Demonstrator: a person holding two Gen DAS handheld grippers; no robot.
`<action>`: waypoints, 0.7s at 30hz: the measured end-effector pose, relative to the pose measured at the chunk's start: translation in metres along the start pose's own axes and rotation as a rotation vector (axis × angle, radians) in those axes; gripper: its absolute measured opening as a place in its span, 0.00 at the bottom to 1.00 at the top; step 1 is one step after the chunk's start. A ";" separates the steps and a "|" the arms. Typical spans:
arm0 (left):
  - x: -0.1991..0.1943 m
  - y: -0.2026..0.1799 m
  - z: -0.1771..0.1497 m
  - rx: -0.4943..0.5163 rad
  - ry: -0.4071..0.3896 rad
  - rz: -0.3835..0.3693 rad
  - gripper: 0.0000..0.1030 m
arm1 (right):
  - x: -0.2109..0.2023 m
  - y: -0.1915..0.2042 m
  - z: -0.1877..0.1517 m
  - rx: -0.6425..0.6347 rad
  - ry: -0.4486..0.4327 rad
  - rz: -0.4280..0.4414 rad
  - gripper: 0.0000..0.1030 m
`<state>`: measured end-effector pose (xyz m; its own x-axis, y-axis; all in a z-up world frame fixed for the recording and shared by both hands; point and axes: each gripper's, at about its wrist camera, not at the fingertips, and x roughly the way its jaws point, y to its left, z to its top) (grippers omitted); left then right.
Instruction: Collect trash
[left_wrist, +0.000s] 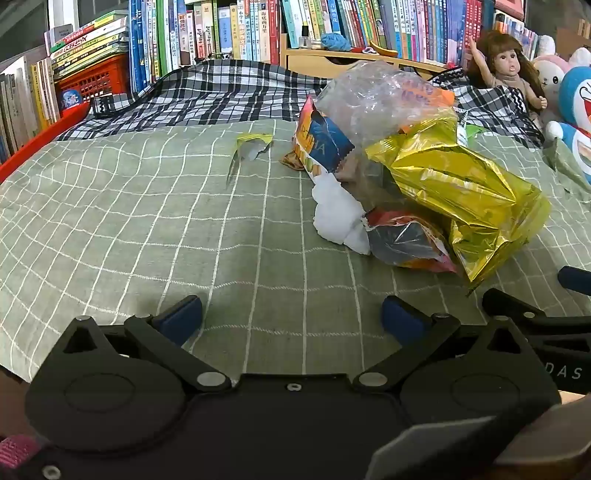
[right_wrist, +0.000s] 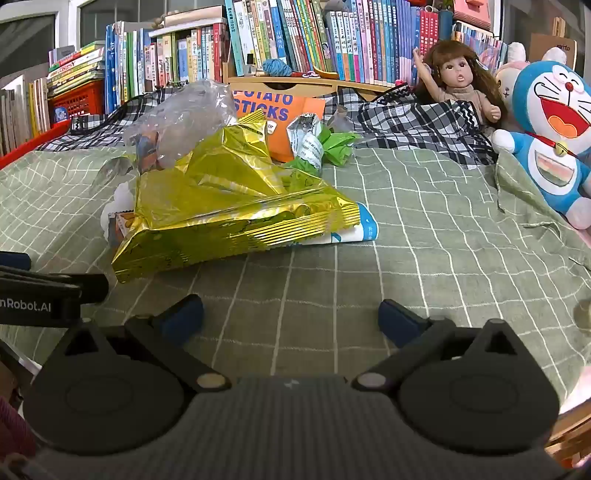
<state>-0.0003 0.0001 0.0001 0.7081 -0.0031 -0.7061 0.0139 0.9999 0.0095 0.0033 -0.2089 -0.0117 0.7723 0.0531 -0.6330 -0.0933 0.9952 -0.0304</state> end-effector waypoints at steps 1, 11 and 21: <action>0.000 0.000 0.000 -0.001 -0.001 -0.001 1.00 | 0.000 0.000 0.000 0.000 0.000 0.000 1.00; 0.000 0.001 -0.001 -0.007 0.000 0.003 1.00 | 0.000 0.000 0.000 0.000 0.001 0.001 1.00; 0.000 0.001 0.006 -0.013 0.010 0.009 1.00 | 0.000 0.000 0.000 0.001 0.001 0.001 1.00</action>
<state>0.0044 0.0013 0.0045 0.7014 0.0064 -0.7127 -0.0019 1.0000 0.0070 0.0038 -0.2089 -0.0117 0.7714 0.0535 -0.6341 -0.0934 0.9952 -0.0296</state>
